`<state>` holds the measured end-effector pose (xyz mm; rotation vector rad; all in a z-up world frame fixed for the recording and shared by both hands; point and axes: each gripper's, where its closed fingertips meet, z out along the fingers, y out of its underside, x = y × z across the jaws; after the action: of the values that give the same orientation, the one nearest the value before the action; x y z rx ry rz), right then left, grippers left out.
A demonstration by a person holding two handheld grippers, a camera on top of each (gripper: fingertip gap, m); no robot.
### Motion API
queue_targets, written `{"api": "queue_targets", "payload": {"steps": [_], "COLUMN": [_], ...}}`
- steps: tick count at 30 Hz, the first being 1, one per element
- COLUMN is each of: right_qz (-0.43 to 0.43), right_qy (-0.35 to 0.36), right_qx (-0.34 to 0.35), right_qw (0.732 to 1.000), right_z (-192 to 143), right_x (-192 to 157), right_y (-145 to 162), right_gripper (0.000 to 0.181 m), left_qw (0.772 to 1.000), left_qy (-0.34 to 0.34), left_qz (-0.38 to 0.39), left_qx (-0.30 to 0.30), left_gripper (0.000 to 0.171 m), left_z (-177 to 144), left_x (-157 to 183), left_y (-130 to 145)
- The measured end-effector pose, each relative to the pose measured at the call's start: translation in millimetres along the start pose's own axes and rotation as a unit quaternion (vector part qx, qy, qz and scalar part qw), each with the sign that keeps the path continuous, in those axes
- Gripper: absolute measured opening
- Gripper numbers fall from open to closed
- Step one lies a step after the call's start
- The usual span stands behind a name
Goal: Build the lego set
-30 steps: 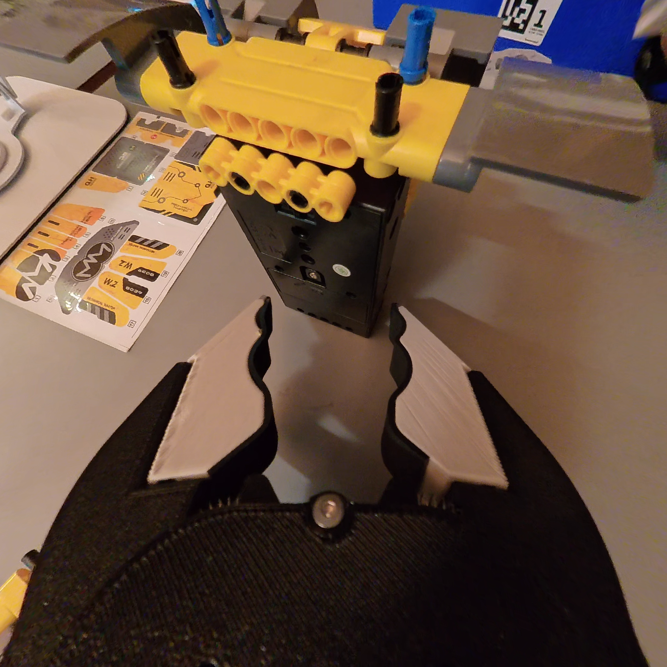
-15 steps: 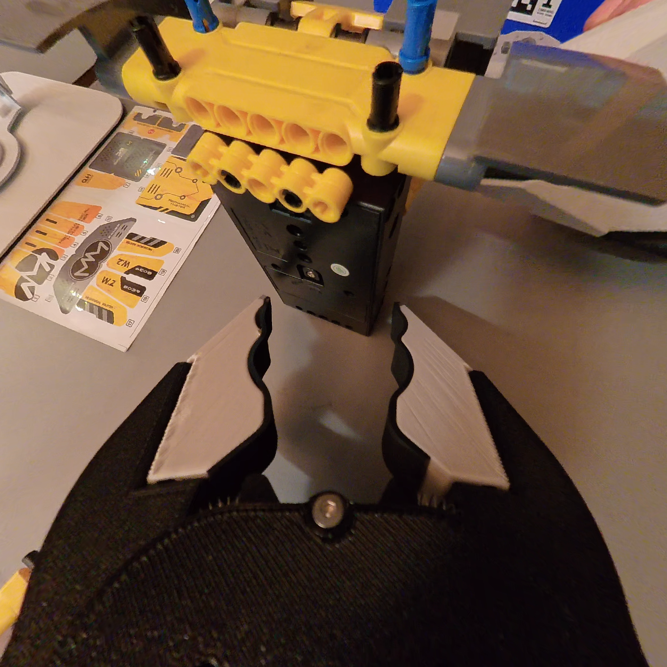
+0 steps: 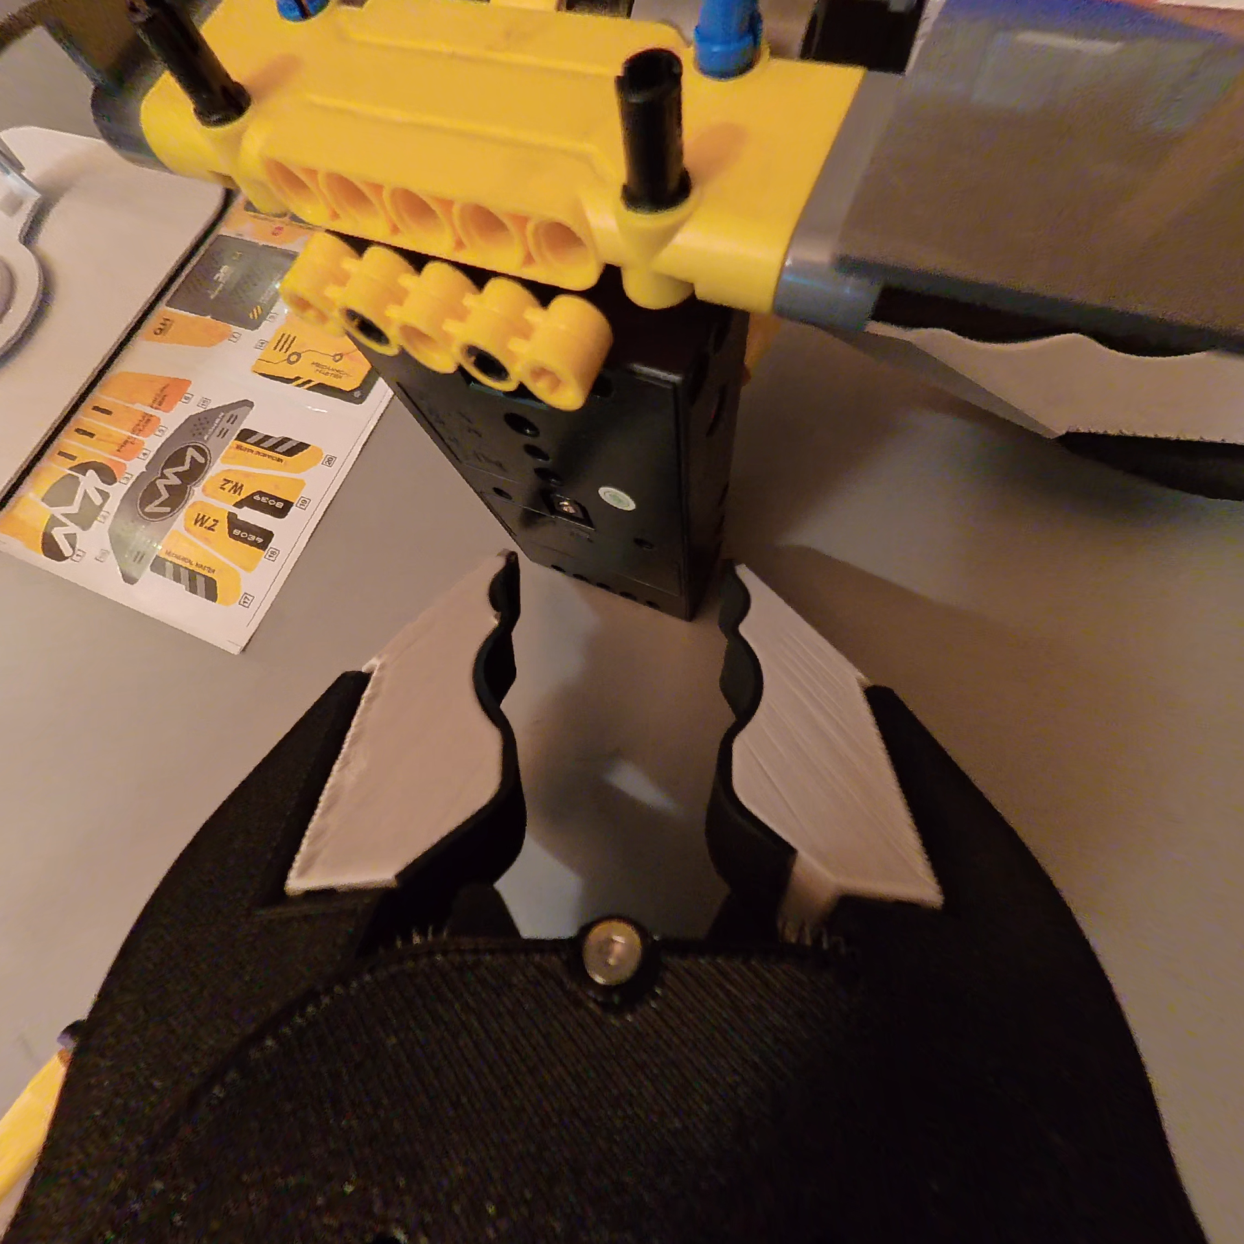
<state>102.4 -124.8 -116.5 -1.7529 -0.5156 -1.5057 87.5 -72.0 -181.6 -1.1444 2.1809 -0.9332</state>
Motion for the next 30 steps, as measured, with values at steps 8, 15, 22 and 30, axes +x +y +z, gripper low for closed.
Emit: {"api": "queue_targets", "payload": {"steps": [8, 15, 22, 30], "right_qz": [0.010, 0.014, 0.019, 0.013], "right_qy": [0.001, 0.004, 0.003, 0.005], "right_qx": [-0.001, -0.008, -0.015, -0.004], "right_qw": [1.000, 1.000, 1.000, 1.000], "right_z": [2.8, 6.1, 7.5, 6.1], "right_x": [-1.1, -0.3, 0.0, -0.5], "right_y": [-2.2, -2.2, 1.2, -3.9], "right_gripper": [0.011, 0.010, 0.010, 0.010], "left_qw": [1.000, 0.999, 0.999, 0.999], "left_qy": [-0.004, -0.003, -0.004, -0.014], "left_qz": [0.019, 0.036, 0.035, 0.038], "left_qx": [-0.008, -0.013, -0.015, -0.013], "left_gripper": [0.051, 0.045, 0.047, 0.052], "left_z": [2.8, 5.4, 5.6, 4.9], "left_x": [0.7, 0.3, -0.4, -2.3], "left_y": [1.6, 2.6, 2.9, 2.8]}}
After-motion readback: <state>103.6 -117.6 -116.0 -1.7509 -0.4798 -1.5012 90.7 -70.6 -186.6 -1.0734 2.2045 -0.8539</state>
